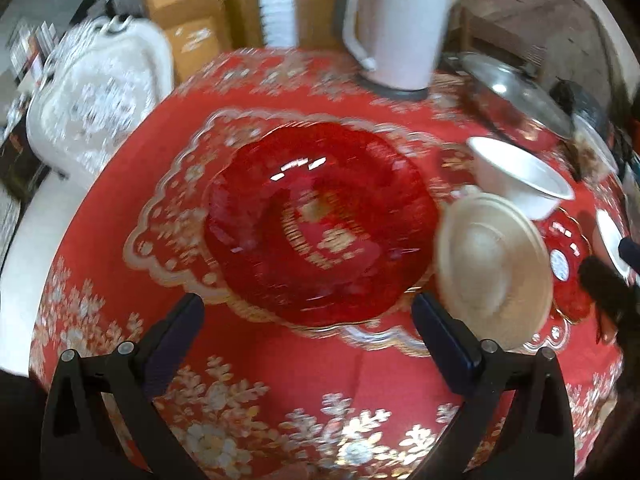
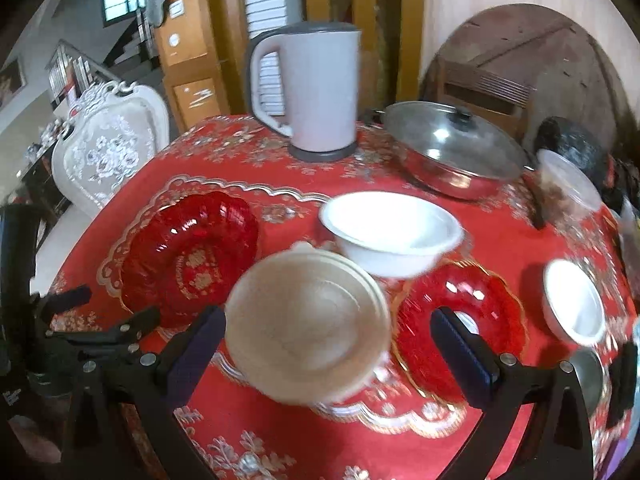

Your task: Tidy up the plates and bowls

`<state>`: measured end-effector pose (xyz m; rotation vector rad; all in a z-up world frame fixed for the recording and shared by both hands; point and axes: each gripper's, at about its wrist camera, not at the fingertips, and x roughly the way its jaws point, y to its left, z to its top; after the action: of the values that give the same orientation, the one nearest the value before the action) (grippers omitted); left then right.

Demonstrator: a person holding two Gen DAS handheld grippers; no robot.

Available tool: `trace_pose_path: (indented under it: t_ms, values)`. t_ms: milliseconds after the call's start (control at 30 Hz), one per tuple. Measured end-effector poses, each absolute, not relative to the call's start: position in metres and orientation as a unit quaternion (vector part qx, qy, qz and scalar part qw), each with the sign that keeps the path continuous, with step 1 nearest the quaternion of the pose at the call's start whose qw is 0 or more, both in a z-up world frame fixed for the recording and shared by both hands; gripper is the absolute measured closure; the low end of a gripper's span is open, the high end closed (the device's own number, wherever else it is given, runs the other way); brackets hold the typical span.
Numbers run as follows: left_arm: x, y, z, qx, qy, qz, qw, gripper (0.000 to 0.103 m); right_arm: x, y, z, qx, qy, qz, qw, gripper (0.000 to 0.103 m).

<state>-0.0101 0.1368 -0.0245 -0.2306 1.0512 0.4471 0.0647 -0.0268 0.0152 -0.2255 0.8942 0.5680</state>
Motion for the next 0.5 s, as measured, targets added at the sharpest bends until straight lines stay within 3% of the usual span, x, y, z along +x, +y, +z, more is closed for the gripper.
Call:
trace_pose_path:
  t_ms: [500]
  values:
    - [-0.01, 0.225, -0.062, -0.253, 0.539, 0.251, 0.763, 0.0, 0.161, 0.098, -0.044, -0.131, 0.519, 0.361, 0.763, 0.0]
